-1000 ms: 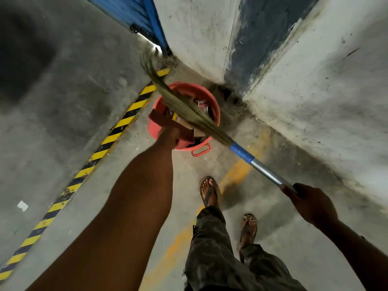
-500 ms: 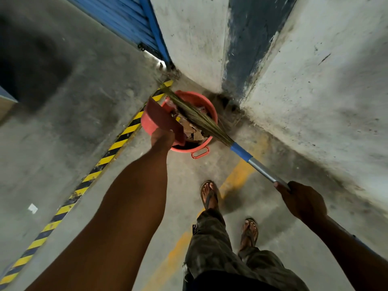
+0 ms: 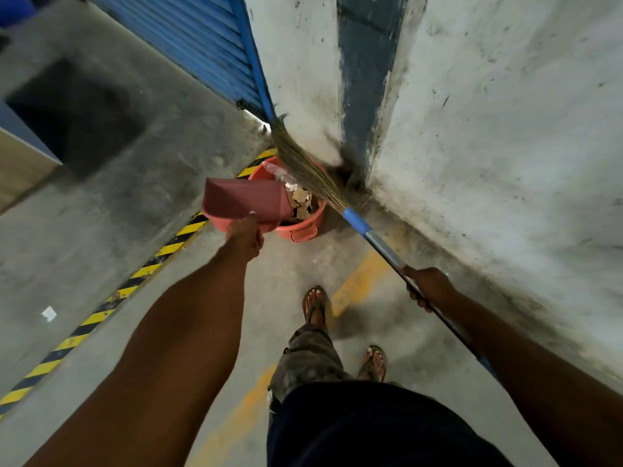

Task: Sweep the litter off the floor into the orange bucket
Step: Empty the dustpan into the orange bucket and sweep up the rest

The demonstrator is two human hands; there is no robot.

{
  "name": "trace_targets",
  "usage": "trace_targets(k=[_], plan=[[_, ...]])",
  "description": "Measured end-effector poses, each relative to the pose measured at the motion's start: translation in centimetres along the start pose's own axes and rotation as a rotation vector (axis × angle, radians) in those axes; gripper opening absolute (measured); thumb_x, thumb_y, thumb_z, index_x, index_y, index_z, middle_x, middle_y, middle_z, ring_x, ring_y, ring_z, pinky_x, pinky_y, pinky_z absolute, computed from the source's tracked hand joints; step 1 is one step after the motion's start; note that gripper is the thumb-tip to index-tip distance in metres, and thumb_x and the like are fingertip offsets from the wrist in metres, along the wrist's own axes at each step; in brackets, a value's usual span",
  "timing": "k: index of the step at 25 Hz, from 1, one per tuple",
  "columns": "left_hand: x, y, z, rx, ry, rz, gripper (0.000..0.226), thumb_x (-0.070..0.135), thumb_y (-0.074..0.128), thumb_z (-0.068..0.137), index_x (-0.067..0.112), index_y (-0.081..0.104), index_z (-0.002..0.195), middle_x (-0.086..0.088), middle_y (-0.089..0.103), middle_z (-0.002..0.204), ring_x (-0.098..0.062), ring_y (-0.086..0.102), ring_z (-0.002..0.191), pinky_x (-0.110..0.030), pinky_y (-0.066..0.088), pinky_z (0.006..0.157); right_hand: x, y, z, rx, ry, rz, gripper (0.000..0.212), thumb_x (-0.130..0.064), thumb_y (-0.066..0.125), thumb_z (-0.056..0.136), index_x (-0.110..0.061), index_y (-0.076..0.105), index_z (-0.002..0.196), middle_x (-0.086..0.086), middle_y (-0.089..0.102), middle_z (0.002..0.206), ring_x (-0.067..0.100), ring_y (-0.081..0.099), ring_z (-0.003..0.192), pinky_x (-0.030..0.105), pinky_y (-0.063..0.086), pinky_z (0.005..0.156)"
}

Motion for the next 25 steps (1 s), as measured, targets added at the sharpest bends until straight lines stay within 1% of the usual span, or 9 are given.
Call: trace_targets(k=[2, 4, 7, 9, 12, 16, 21, 23, 25], plan=[[-3.0, -1.7, -3.4, 0.001, -0.021, -0.047, 0.046, 0.053, 0.052, 0.1, 0.021, 0.046, 0.067, 0.002, 0.047, 0.044, -0.008, 0.038, 0.026, -0.009, 0.025, 0.038, 1.2, 0.1, -2.0, 0.017, -0.043, 0.009, 0.061, -0.062, 0.066, 0.09, -0.007, 0.064, 0.065, 0.007, 0.058, 0.051, 0.02, 0.048, 0.037, 0.022, 0.037, 0.041], [-5.5, -3.4, -6.6, 0.012, 0.006, -0.078, 0.05, 0.055, 0.053, 0.098, 0.02, 0.048, 0.063, 0.002, 0.047, 0.042, -0.009, 0.039, 0.028, -0.009, 0.026, 0.039, 2.6, 0.1, -4.5, 0.034, -0.083, 0.007, 0.062, -0.065, 0.065, 0.089, -0.008, 0.065, 0.065, 0.006, 0.059, 0.052, 0.019, 0.049, 0.038, 0.022, 0.038, 0.041], [-8.9, -5.6, -10.0, 0.002, 0.064, -0.126, 0.05, 0.055, 0.058, 0.098, 0.018, 0.053, 0.064, 0.0, 0.05, 0.046, -0.01, 0.041, 0.031, -0.01, 0.027, 0.04, 4.8, 0.6, -7.8, 0.051, -0.104, 0.0, 0.062, -0.066, 0.063, 0.09, -0.008, 0.066, 0.067, 0.005, 0.061, 0.053, 0.018, 0.05, 0.039, 0.023, 0.04, 0.044], [-10.6, -6.9, -11.7, -0.035, 0.114, -0.14, 0.049, 0.054, 0.06, 0.097, 0.017, 0.055, 0.066, -0.003, 0.052, 0.051, -0.011, 0.043, 0.032, -0.012, 0.027, 0.038, 6.3, 1.4, -10.2, 0.079, -0.112, -0.003, 0.062, -0.066, 0.062, 0.09, -0.008, 0.068, 0.069, 0.004, 0.062, 0.053, 0.019, 0.052, 0.04, 0.024, 0.042, 0.046], [-12.3, -9.0, -13.3, -0.08, 0.199, -0.106, 0.048, 0.05, 0.064, 0.098, 0.014, 0.057, 0.067, -0.007, 0.053, 0.058, -0.012, 0.044, 0.034, -0.014, 0.027, 0.035, 9.0, 4.0, -13.8, 0.127, -0.128, -0.019, 0.063, -0.065, 0.061, 0.092, -0.006, 0.068, 0.069, 0.005, 0.062, 0.053, 0.019, 0.054, 0.042, 0.027, 0.043, 0.047], [-15.0, -11.7, -15.5, -0.159, 0.295, -0.035, 0.046, 0.046, 0.065, 0.099, 0.009, 0.057, 0.073, -0.009, 0.049, 0.06, -0.014, 0.043, 0.038, -0.015, 0.029, 0.035, 13.1, 9.0, -18.9, 0.213, -0.094, 0.033, 0.065, -0.065, 0.062, 0.091, -0.003, 0.071, 0.075, 0.004, 0.063, 0.054, 0.018, 0.054, 0.041, 0.025, 0.043, 0.044], [-21.3, -13.5, -17.8, -0.252, 0.247, -0.01, 0.045, 0.048, 0.067, 0.098, 0.008, 0.062, 0.078, -0.01, 0.052, 0.063, -0.016, 0.045, 0.042, -0.022, 0.032, 0.034, 19.4, 13.7, -24.6, 0.226, -0.007, 0.116, 0.065, -0.064, 0.065, 0.089, 0.0, 0.072, 0.079, 0.006, 0.063, 0.056, 0.021, 0.054, 0.045, 0.026, 0.043, 0.044], [-23.7, -14.1, -19.7, -0.289, 0.243, 0.041, 0.046, 0.05, 0.067, 0.097, 0.009, 0.063, 0.077, -0.009, 0.053, 0.061, -0.016, 0.046, 0.04, -0.022, 0.032, 0.035, 22.2, 14.0, -27.1, 0.262, 0.032, 0.153, 0.066, -0.065, 0.065, 0.089, 0.0, 0.072, 0.078, 0.005, 0.063, 0.055, 0.02, 0.053, 0.043, 0.025, 0.043, 0.044], [-25.8, -14.5, -21.2, -0.307, 0.265, 0.038, 0.045, 0.049, 0.068, 0.097, 0.008, 0.062, 0.077, -0.009, 0.053, 0.06, -0.015, 0.046, 0.04, -0.02, 0.034, 0.037, 24.8, 14.3, -29.1, 0.278, 0.062, 0.162, 0.067, -0.066, 0.064, 0.088, -0.001, 0.073, 0.077, 0.005, 0.063, 0.054, 0.02, 0.054, 0.042, 0.026, 0.045, 0.045]])
Point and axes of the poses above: each hand's wrist, its own z-axis towards the middle knuckle, its own y-axis out of the palm, x = y × z, the point moved 4 cm from there along z, towards the middle knuckle
